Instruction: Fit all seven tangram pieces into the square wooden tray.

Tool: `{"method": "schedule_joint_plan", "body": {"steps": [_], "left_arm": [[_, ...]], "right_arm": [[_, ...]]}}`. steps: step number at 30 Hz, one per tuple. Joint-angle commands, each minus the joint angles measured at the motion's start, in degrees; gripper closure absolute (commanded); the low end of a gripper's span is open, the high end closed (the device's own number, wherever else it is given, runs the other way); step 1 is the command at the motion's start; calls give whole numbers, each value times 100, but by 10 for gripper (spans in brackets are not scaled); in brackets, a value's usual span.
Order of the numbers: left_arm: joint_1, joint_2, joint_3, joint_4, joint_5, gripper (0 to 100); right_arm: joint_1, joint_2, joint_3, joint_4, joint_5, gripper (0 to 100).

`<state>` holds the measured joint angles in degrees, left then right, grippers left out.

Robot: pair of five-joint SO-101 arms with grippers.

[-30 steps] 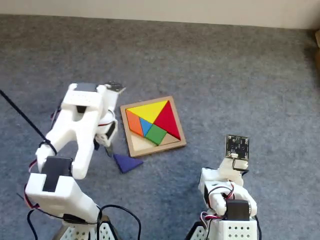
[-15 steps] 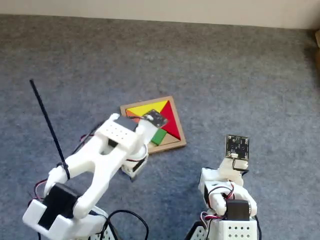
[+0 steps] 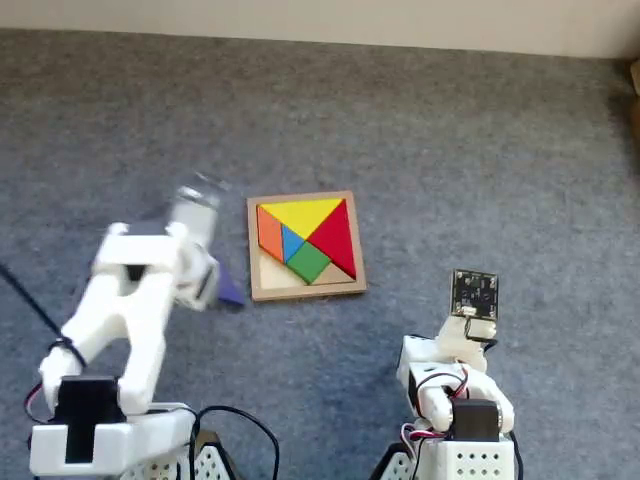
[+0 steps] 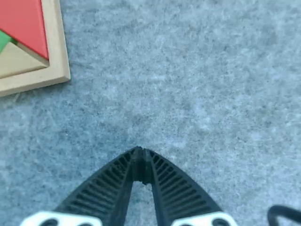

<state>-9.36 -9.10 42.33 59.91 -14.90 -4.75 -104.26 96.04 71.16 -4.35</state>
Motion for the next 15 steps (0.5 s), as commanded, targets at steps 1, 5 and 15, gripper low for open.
{"method": "schedule_joint_plan", "body": {"steps": [1,5,15], "left_arm": [[-541,-136,-892,264,-18,839],[-752,-145,-1710,949,580,839],[92,-84,-1956,1495,2778,835]], "right_arm": [[57,-75,822,40,-53,987],[57,-75,822,40,-53,987],[57,-75,822,40,-53,987]]}}
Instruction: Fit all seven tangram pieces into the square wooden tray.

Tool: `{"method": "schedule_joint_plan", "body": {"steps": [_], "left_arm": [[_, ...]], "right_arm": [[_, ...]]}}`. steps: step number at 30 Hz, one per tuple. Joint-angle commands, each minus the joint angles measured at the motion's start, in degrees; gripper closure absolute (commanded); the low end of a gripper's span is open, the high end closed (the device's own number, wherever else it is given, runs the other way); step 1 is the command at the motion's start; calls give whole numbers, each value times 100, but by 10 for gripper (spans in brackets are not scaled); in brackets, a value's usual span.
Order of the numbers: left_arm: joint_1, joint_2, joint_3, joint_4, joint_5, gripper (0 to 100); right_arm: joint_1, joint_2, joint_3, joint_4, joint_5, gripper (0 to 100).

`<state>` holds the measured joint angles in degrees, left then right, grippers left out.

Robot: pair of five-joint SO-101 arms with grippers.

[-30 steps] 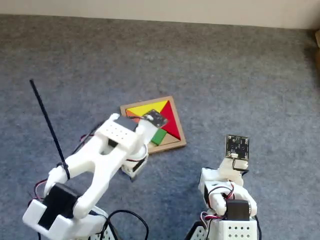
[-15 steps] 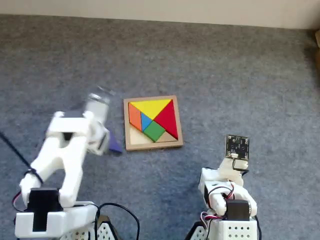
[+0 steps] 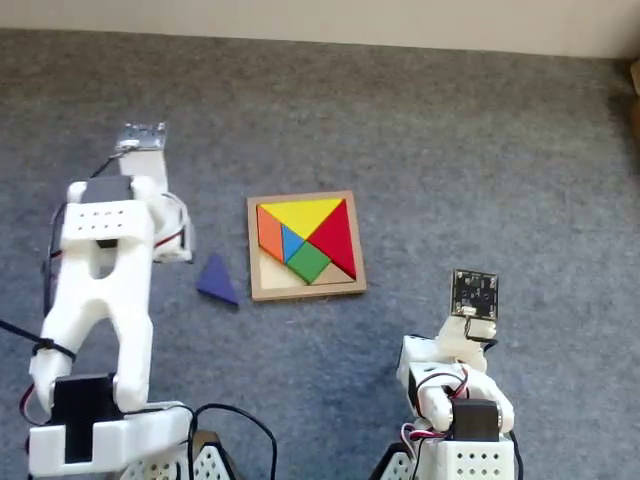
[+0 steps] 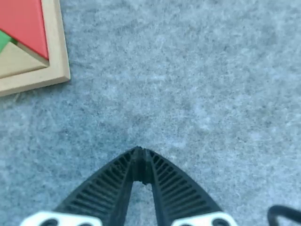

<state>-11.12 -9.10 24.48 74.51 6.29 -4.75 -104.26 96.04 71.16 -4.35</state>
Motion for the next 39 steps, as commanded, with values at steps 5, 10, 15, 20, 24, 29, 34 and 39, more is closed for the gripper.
{"method": "schedule_joint_plan", "body": {"steps": [5,10,15,20,24,29,34,39], "left_arm": [[523,-75,391,-466,1178,835],[611,-75,1253,-1547,1204,835],[611,-75,1437,-1776,1204,829],[593,233,1393,-1776,1776,728],[611,462,1385,-1776,1890,700],[611,514,1437,-1776,1899,703],[629,769,1508,-1960,1899,729],[743,1305,1103,-1890,1873,766]], "right_arm": [[57,-75,822,40,-53,987],[57,-75,822,40,-53,987],[57,-75,822,40,-53,987],[57,-75,822,40,-53,987],[57,-75,822,40,-53,987],[57,-75,822,40,-53,987],[57,-75,822,40,-53,987],[57,-75,822,40,-53,987]]}}
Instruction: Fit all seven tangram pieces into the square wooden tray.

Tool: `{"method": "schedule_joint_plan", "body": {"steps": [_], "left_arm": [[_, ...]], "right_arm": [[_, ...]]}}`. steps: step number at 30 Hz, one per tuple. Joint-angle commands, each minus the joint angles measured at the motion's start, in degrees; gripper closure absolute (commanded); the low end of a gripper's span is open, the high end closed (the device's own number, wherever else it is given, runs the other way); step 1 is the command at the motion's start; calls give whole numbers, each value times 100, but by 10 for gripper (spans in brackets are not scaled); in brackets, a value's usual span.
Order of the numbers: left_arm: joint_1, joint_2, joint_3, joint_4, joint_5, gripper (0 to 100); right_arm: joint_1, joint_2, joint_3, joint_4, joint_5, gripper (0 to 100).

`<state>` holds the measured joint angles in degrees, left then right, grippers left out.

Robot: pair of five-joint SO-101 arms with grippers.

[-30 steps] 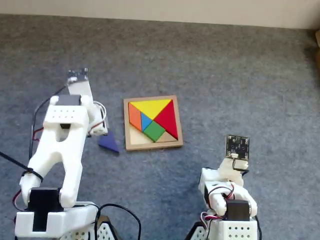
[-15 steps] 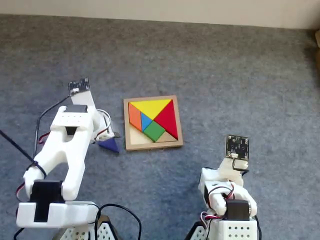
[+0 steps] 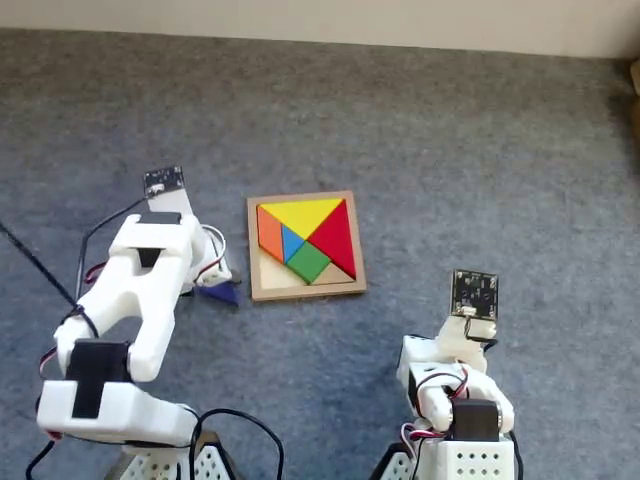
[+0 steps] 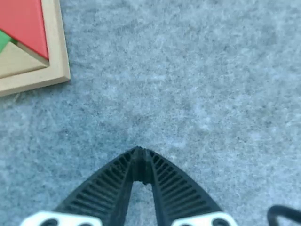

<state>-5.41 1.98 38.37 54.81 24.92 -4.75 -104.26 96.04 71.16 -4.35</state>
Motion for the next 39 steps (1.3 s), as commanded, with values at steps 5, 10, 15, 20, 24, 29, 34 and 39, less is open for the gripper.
{"method": "schedule_joint_plan", "body": {"steps": [5,10,15,20,24,29,34,39], "left_arm": [[171,593,-699,422,0,822],[171,796,-971,651,-9,917],[171,593,-980,747,-9,947],[171,-171,-963,1020,-9,947],[303,-822,-919,1213,-9,945],[901,-1323,-919,1389,18,944],[1455,-1367,-927,1336,35,944],[1675,-1367,-963,1319,79,944]], "right_arm": [[57,-75,822,40,-53,987],[57,-75,822,40,-53,987],[57,-75,822,40,-53,987],[57,-75,822,40,-53,987],[57,-75,822,40,-53,987],[57,-75,822,40,-53,987],[57,-75,822,40,-53,987],[57,-75,822,40,-53,987]]}}
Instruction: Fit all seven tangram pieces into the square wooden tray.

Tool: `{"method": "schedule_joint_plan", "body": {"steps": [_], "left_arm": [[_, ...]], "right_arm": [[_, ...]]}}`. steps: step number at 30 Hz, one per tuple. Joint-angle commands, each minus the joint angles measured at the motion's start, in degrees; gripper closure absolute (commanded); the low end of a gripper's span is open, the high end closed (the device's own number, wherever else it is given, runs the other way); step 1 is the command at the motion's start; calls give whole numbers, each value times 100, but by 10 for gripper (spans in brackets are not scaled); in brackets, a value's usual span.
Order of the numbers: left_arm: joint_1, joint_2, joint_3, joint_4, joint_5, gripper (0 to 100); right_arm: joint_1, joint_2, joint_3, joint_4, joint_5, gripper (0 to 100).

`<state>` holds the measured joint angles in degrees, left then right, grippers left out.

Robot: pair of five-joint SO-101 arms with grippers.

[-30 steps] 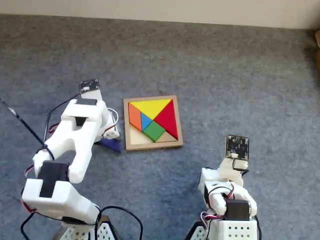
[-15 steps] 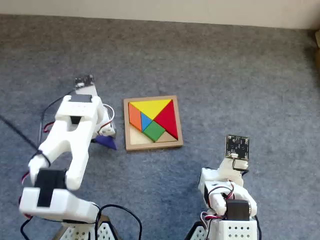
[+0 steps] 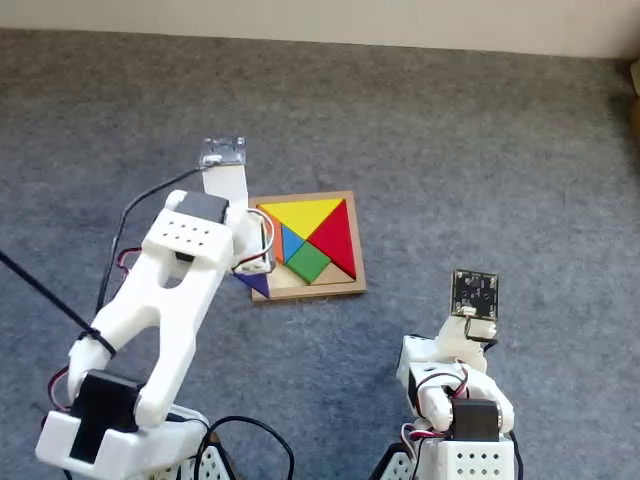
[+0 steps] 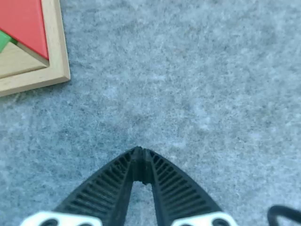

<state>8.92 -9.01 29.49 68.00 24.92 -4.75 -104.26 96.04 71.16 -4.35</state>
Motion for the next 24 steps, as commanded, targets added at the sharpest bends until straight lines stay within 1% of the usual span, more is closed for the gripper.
{"method": "schedule_joint_plan", "body": {"steps": [1,5,8,11,14,16,22,24], "left_arm": [[277,-268,-57,-97,220,944],[242,-268,31,-536,993,946],[277,-268,391,-1248,1468,947],[268,-295,936,-2180,2022,947],[277,-312,1402,-2857,2295,947],[338,-321,1508,-2989,2444,947],[435,-321,1490,-2998,2866,941],[453,-321,1490,-2998,2866,902]], "right_arm": [[57,-75,822,40,-53,987],[57,-75,822,40,-53,987],[57,-75,822,40,-53,987],[57,-75,822,40,-53,987],[57,-75,822,40,-53,987],[57,-75,822,40,-53,987],[57,-75,822,40,-53,987],[57,-75,822,40,-53,987]]}}
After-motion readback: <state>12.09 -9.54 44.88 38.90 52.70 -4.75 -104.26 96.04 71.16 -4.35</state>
